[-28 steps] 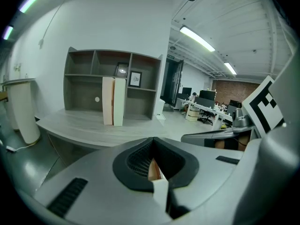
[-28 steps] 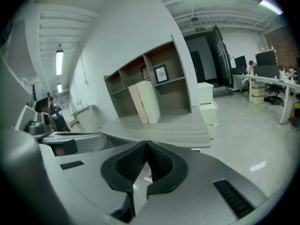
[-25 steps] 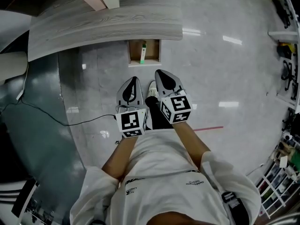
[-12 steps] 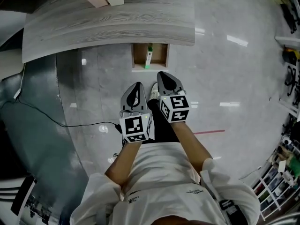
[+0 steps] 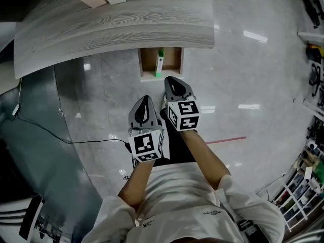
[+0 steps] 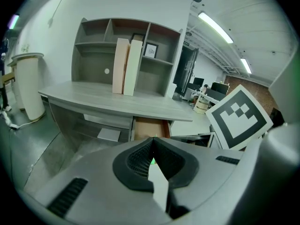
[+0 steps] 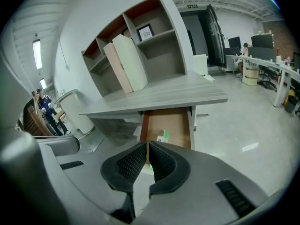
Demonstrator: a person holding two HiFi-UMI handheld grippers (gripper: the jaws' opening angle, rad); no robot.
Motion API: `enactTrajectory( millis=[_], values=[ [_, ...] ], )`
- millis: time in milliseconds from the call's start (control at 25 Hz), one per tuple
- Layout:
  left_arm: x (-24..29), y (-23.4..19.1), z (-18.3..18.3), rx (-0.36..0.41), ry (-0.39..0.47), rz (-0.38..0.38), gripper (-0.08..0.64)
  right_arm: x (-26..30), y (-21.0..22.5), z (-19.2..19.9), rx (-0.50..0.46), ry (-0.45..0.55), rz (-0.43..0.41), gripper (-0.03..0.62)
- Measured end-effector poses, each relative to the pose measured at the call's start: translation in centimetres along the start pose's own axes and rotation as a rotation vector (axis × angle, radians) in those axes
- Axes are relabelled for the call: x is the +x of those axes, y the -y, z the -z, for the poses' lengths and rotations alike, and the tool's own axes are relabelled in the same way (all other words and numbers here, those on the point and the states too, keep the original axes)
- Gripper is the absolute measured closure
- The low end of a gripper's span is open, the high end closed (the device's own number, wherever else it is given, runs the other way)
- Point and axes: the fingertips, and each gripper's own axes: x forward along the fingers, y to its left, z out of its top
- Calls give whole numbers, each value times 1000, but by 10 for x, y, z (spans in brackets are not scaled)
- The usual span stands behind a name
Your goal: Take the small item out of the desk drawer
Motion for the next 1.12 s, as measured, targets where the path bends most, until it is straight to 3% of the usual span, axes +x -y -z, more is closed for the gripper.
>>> enactTrajectory(
  millis=[640, 1120],
  values=[
    [16, -22, 32, 1, -29, -42, 545, 54, 12, 26, 39, -52, 21, 506],
    [23, -28, 47, -14, -47, -61, 545, 85, 20, 40, 51, -113, 36, 422]
  ],
)
